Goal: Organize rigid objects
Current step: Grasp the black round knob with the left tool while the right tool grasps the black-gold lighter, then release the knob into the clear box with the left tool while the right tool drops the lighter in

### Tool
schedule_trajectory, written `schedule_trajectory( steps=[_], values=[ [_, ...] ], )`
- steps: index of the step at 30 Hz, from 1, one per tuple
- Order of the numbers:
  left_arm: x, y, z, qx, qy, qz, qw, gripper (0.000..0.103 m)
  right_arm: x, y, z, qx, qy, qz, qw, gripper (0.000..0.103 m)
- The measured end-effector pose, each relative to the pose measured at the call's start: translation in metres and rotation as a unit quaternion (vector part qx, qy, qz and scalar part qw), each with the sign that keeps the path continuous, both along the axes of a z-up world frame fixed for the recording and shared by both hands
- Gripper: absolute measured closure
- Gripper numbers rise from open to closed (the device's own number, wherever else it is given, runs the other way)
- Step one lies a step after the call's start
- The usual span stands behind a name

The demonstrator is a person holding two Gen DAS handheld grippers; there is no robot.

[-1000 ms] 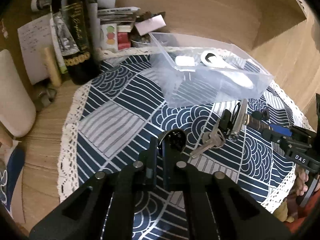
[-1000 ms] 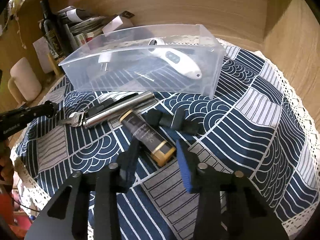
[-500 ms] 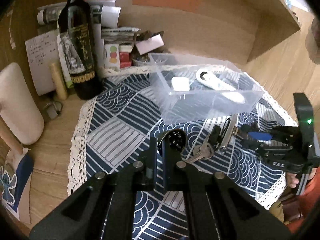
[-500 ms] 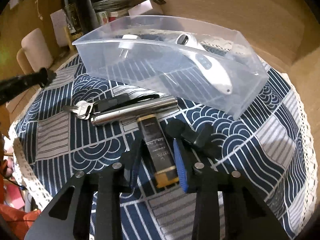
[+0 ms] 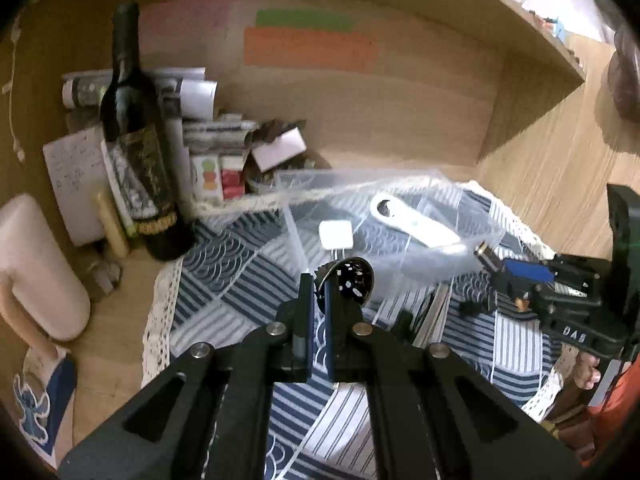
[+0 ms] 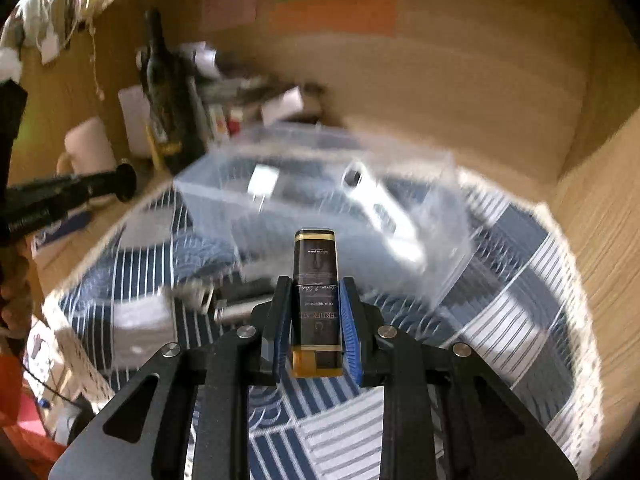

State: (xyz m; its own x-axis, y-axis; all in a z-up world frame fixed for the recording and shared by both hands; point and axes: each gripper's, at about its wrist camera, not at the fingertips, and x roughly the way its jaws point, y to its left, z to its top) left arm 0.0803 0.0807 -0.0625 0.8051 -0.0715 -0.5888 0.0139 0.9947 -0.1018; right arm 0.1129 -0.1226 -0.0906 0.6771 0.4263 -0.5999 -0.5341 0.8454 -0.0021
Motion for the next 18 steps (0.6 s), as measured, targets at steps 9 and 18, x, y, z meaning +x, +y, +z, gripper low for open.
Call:
schedule_trajectory(
  steps=[9,18],
  values=[
    [0.03,-0.007,0.02,0.009,-0.019,0.002,0.9998,0.1,0.032,0.005,0.042,0.024,-0.072,-0.013,0.997,0.081],
    [0.071,-0.014,0.013,0.018,0.002,-0.004,0.9998,0.1,0.064,0.02,0.051,0.019,-0.083,0.004,0.996,0.081]
  ],
)
